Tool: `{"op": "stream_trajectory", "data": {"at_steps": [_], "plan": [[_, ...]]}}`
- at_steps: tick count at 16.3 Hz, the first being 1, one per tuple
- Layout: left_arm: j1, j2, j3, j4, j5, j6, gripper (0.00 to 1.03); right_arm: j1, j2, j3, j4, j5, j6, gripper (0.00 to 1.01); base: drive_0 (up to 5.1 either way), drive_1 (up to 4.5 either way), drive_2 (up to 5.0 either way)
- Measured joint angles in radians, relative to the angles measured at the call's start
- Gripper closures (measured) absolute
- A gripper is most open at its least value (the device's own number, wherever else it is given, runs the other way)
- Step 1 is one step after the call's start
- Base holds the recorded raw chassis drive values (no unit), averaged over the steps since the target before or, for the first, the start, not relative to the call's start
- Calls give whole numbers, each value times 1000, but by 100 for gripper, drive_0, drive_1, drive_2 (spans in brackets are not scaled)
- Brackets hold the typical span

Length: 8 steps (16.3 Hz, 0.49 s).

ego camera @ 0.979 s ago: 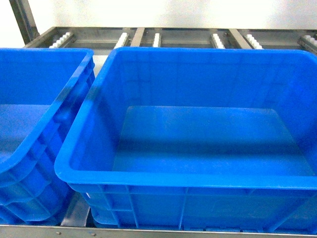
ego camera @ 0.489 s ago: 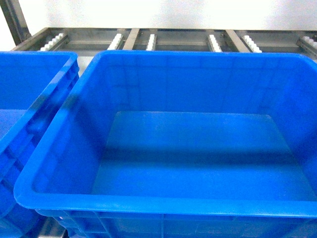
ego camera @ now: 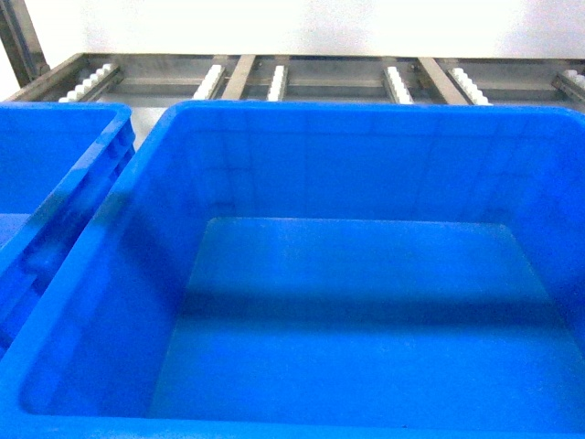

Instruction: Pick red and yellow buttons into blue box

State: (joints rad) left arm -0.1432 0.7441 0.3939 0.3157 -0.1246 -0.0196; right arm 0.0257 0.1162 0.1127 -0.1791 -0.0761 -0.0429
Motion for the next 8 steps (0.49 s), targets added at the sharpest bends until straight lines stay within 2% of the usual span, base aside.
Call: {"op": "stream_trajectory", "data": {"at_steps": [7, 8], "plan": [[0, 0, 0, 0, 0, 0, 73, 3, 2, 6, 0, -4, -7, 61, 0, 0, 0], [0, 0, 0, 0, 0, 0, 73, 15, 9, 10, 2, 3, -9, 61, 0, 0, 0]]}}
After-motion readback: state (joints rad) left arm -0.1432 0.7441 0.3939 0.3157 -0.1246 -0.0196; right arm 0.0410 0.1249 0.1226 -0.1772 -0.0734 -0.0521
